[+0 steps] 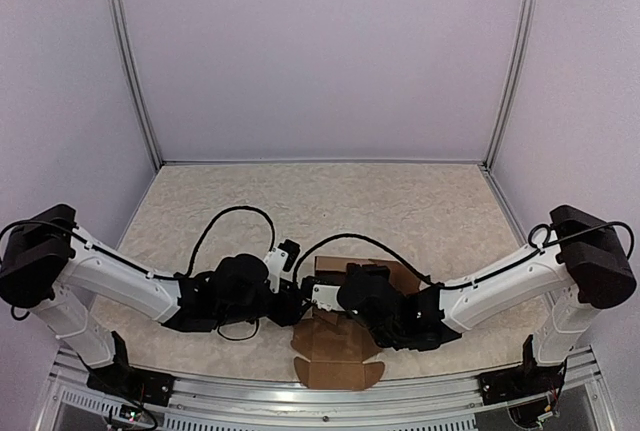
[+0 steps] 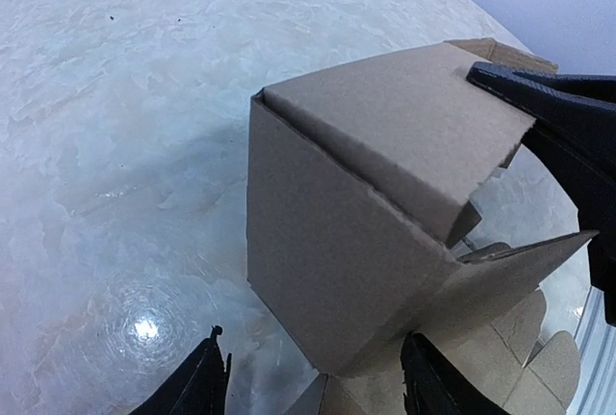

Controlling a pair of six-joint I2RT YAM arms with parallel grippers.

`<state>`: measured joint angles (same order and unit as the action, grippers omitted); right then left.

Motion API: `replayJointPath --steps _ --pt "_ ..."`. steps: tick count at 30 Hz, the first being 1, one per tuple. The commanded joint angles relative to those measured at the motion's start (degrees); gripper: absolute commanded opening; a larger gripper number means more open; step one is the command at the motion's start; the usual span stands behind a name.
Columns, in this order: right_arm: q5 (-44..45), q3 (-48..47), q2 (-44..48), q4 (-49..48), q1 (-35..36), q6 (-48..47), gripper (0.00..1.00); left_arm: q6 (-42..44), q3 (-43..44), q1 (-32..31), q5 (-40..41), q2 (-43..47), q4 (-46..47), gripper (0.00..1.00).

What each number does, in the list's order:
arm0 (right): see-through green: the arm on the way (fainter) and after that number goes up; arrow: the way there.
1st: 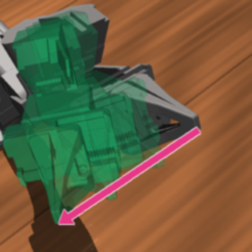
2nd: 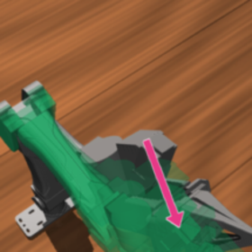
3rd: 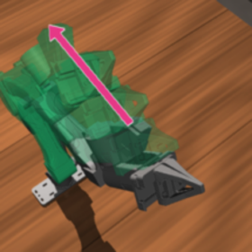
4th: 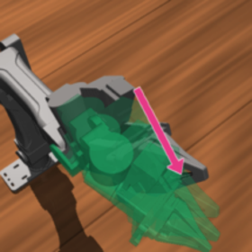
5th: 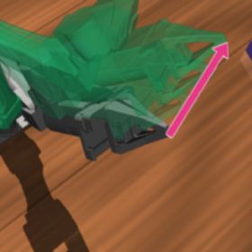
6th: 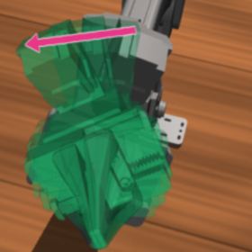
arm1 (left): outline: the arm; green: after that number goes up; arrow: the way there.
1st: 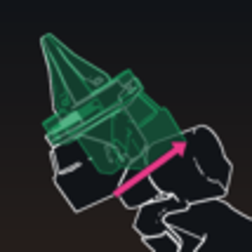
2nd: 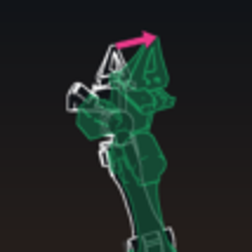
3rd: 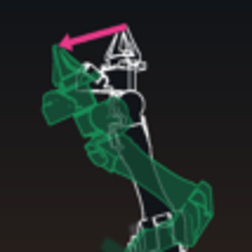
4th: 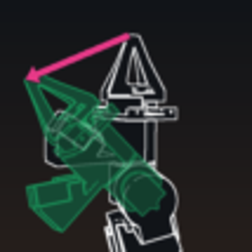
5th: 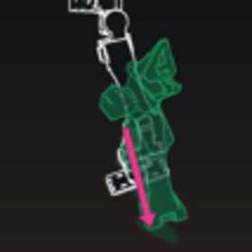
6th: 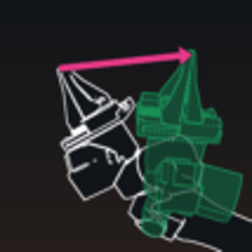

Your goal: Fold the paper box

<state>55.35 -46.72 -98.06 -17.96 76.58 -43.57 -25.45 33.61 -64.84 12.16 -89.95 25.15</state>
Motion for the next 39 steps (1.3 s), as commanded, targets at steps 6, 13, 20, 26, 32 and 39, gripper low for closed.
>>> replayJointPath --steps 6,13,20,26,32,39 --pt "6.24 3.29 -5.52 -16.48 4.24 -8.48 0.00 -0.20 -1.89 -1.62 4.01 0.26 6.67 0.62" --pt "7.63 2.66 -6.94 -16.15 4.32 -7.01 0.00 0.42 -3.97 -1.67 6.30 -1.46 13.69 0.66" --pt "8.06 0.91 -7.47 -12.35 4.22 -3.20 0.00 2.40 -3.90 -2.75 8.41 -4.86 18.91 0.69" --pt "8.11 -0.36 -7.46 -8.23 4.24 0.98 0.00 5.30 -2.30 -4.90 11.78 -7.51 20.50 0.75" --pt "7.38 -0.98 -6.54 -4.85 4.04 4.65 0.00 6.37 -1.40 -5.22 12.62 -9.51 22.69 0.76" --pt "7.24 -1.53 -6.29 -3.07 4.04 6.80 0.00 7.66 0.03 -5.21 14.55 -12.18 23.77 0.75"
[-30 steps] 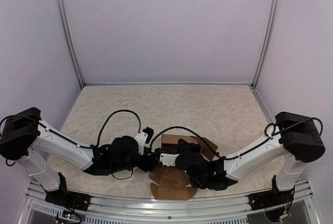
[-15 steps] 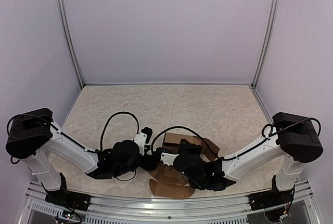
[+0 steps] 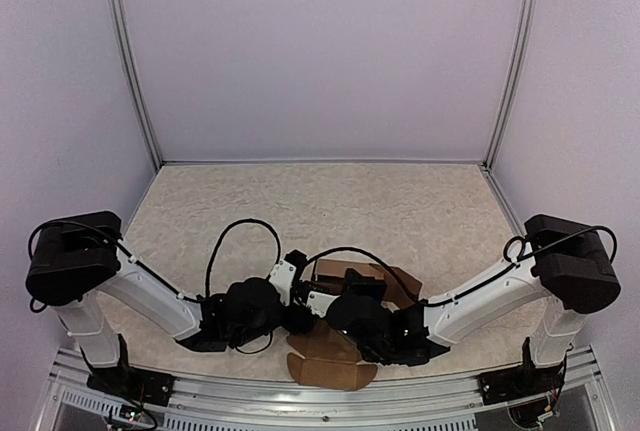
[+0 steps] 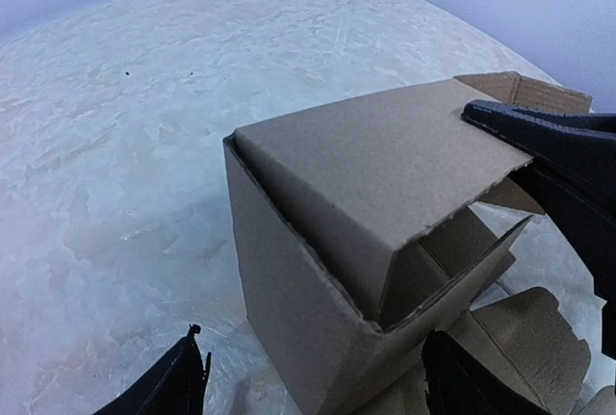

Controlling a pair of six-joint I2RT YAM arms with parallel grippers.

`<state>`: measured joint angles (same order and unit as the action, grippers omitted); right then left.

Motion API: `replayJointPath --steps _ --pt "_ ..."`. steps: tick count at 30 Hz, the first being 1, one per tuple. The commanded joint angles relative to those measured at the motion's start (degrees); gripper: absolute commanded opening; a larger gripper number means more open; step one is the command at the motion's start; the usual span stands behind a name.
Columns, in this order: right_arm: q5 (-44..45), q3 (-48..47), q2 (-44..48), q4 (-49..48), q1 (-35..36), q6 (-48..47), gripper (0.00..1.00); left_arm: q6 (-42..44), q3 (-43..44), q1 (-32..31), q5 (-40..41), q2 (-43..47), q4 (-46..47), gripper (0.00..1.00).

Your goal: Fold the paper box

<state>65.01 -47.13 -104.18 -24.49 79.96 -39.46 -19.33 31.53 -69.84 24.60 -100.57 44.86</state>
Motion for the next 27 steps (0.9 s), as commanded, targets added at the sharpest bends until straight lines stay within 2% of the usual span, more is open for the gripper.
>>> replayJointPath --steps 1,7,20,27 --pt "-2.52 -1.12 -0.10 3.63 0.70 2.99 0.00 1.76 2.32 -0.21 2.50 -1.82 4.09 0.74" --pt "-2.63 -1.37 -0.23 5.01 0.84 4.67 0.00 2.10 2.44 -0.20 3.65 -2.95 4.60 0.67" --pt "-3.99 -6.00 -0.85 12.62 0.77 10.48 0.00 2.37 2.40 -0.20 2.95 -2.62 4.32 0.39" --pt "-7.02 -10.06 1.43 20.99 0.35 16.13 0.22 3.47 2.64 -0.20 3.23 -1.96 3.63 0.22"
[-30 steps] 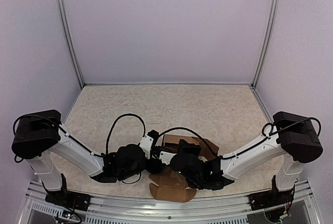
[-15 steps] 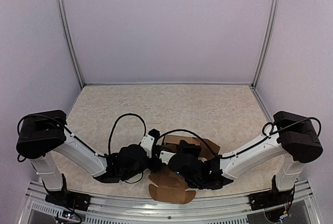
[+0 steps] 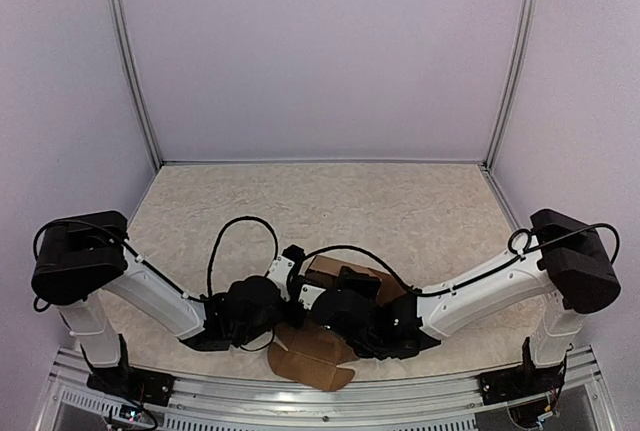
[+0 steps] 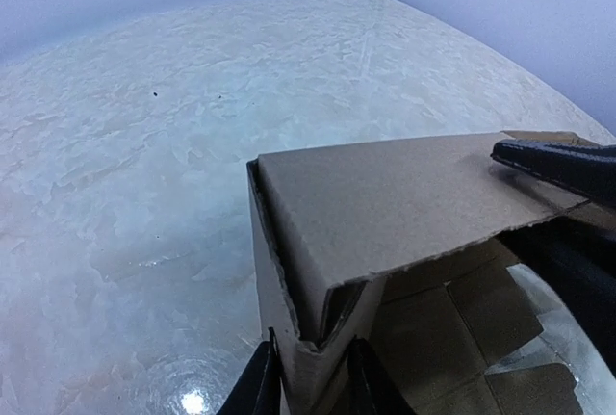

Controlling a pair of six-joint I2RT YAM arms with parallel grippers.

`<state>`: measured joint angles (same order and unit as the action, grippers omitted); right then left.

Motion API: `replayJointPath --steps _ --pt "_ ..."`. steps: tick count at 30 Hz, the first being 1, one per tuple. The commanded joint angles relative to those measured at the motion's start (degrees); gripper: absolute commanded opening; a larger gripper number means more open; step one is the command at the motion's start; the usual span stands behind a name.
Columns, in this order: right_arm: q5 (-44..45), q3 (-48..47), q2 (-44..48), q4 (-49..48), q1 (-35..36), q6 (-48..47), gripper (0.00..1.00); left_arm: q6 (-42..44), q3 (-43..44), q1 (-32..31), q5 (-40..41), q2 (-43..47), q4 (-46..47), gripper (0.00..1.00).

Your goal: Fold the paper box

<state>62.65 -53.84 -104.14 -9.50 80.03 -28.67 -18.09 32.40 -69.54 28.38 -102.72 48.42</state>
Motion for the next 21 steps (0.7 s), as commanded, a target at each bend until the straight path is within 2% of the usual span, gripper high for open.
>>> replayJointPath --steps 1,6,12,21 --pt "-5.56 -3.96 2.06 7.52 0.08 6.51 0.26 2.45 1.86 -0.51 -0.38 0.29 -0.25 0.21" --pt "-11.06 -6.39 5.63 14.39 -0.65 11.76 0.42 3.98 2.49 -0.45 0.57 0.69 -1.14 0.12" --pt "-20.80 -8.36 10.81 20.13 -1.68 16.09 0.53 5.37 3.70 0.15 0.55 0.41 -2.11 0.01" --pt "-33.65 -10.91 19.55 26.76 -5.14 21.70 0.60 7.08 4.49 2.17 -0.46 0.54 -3.32 0.00"
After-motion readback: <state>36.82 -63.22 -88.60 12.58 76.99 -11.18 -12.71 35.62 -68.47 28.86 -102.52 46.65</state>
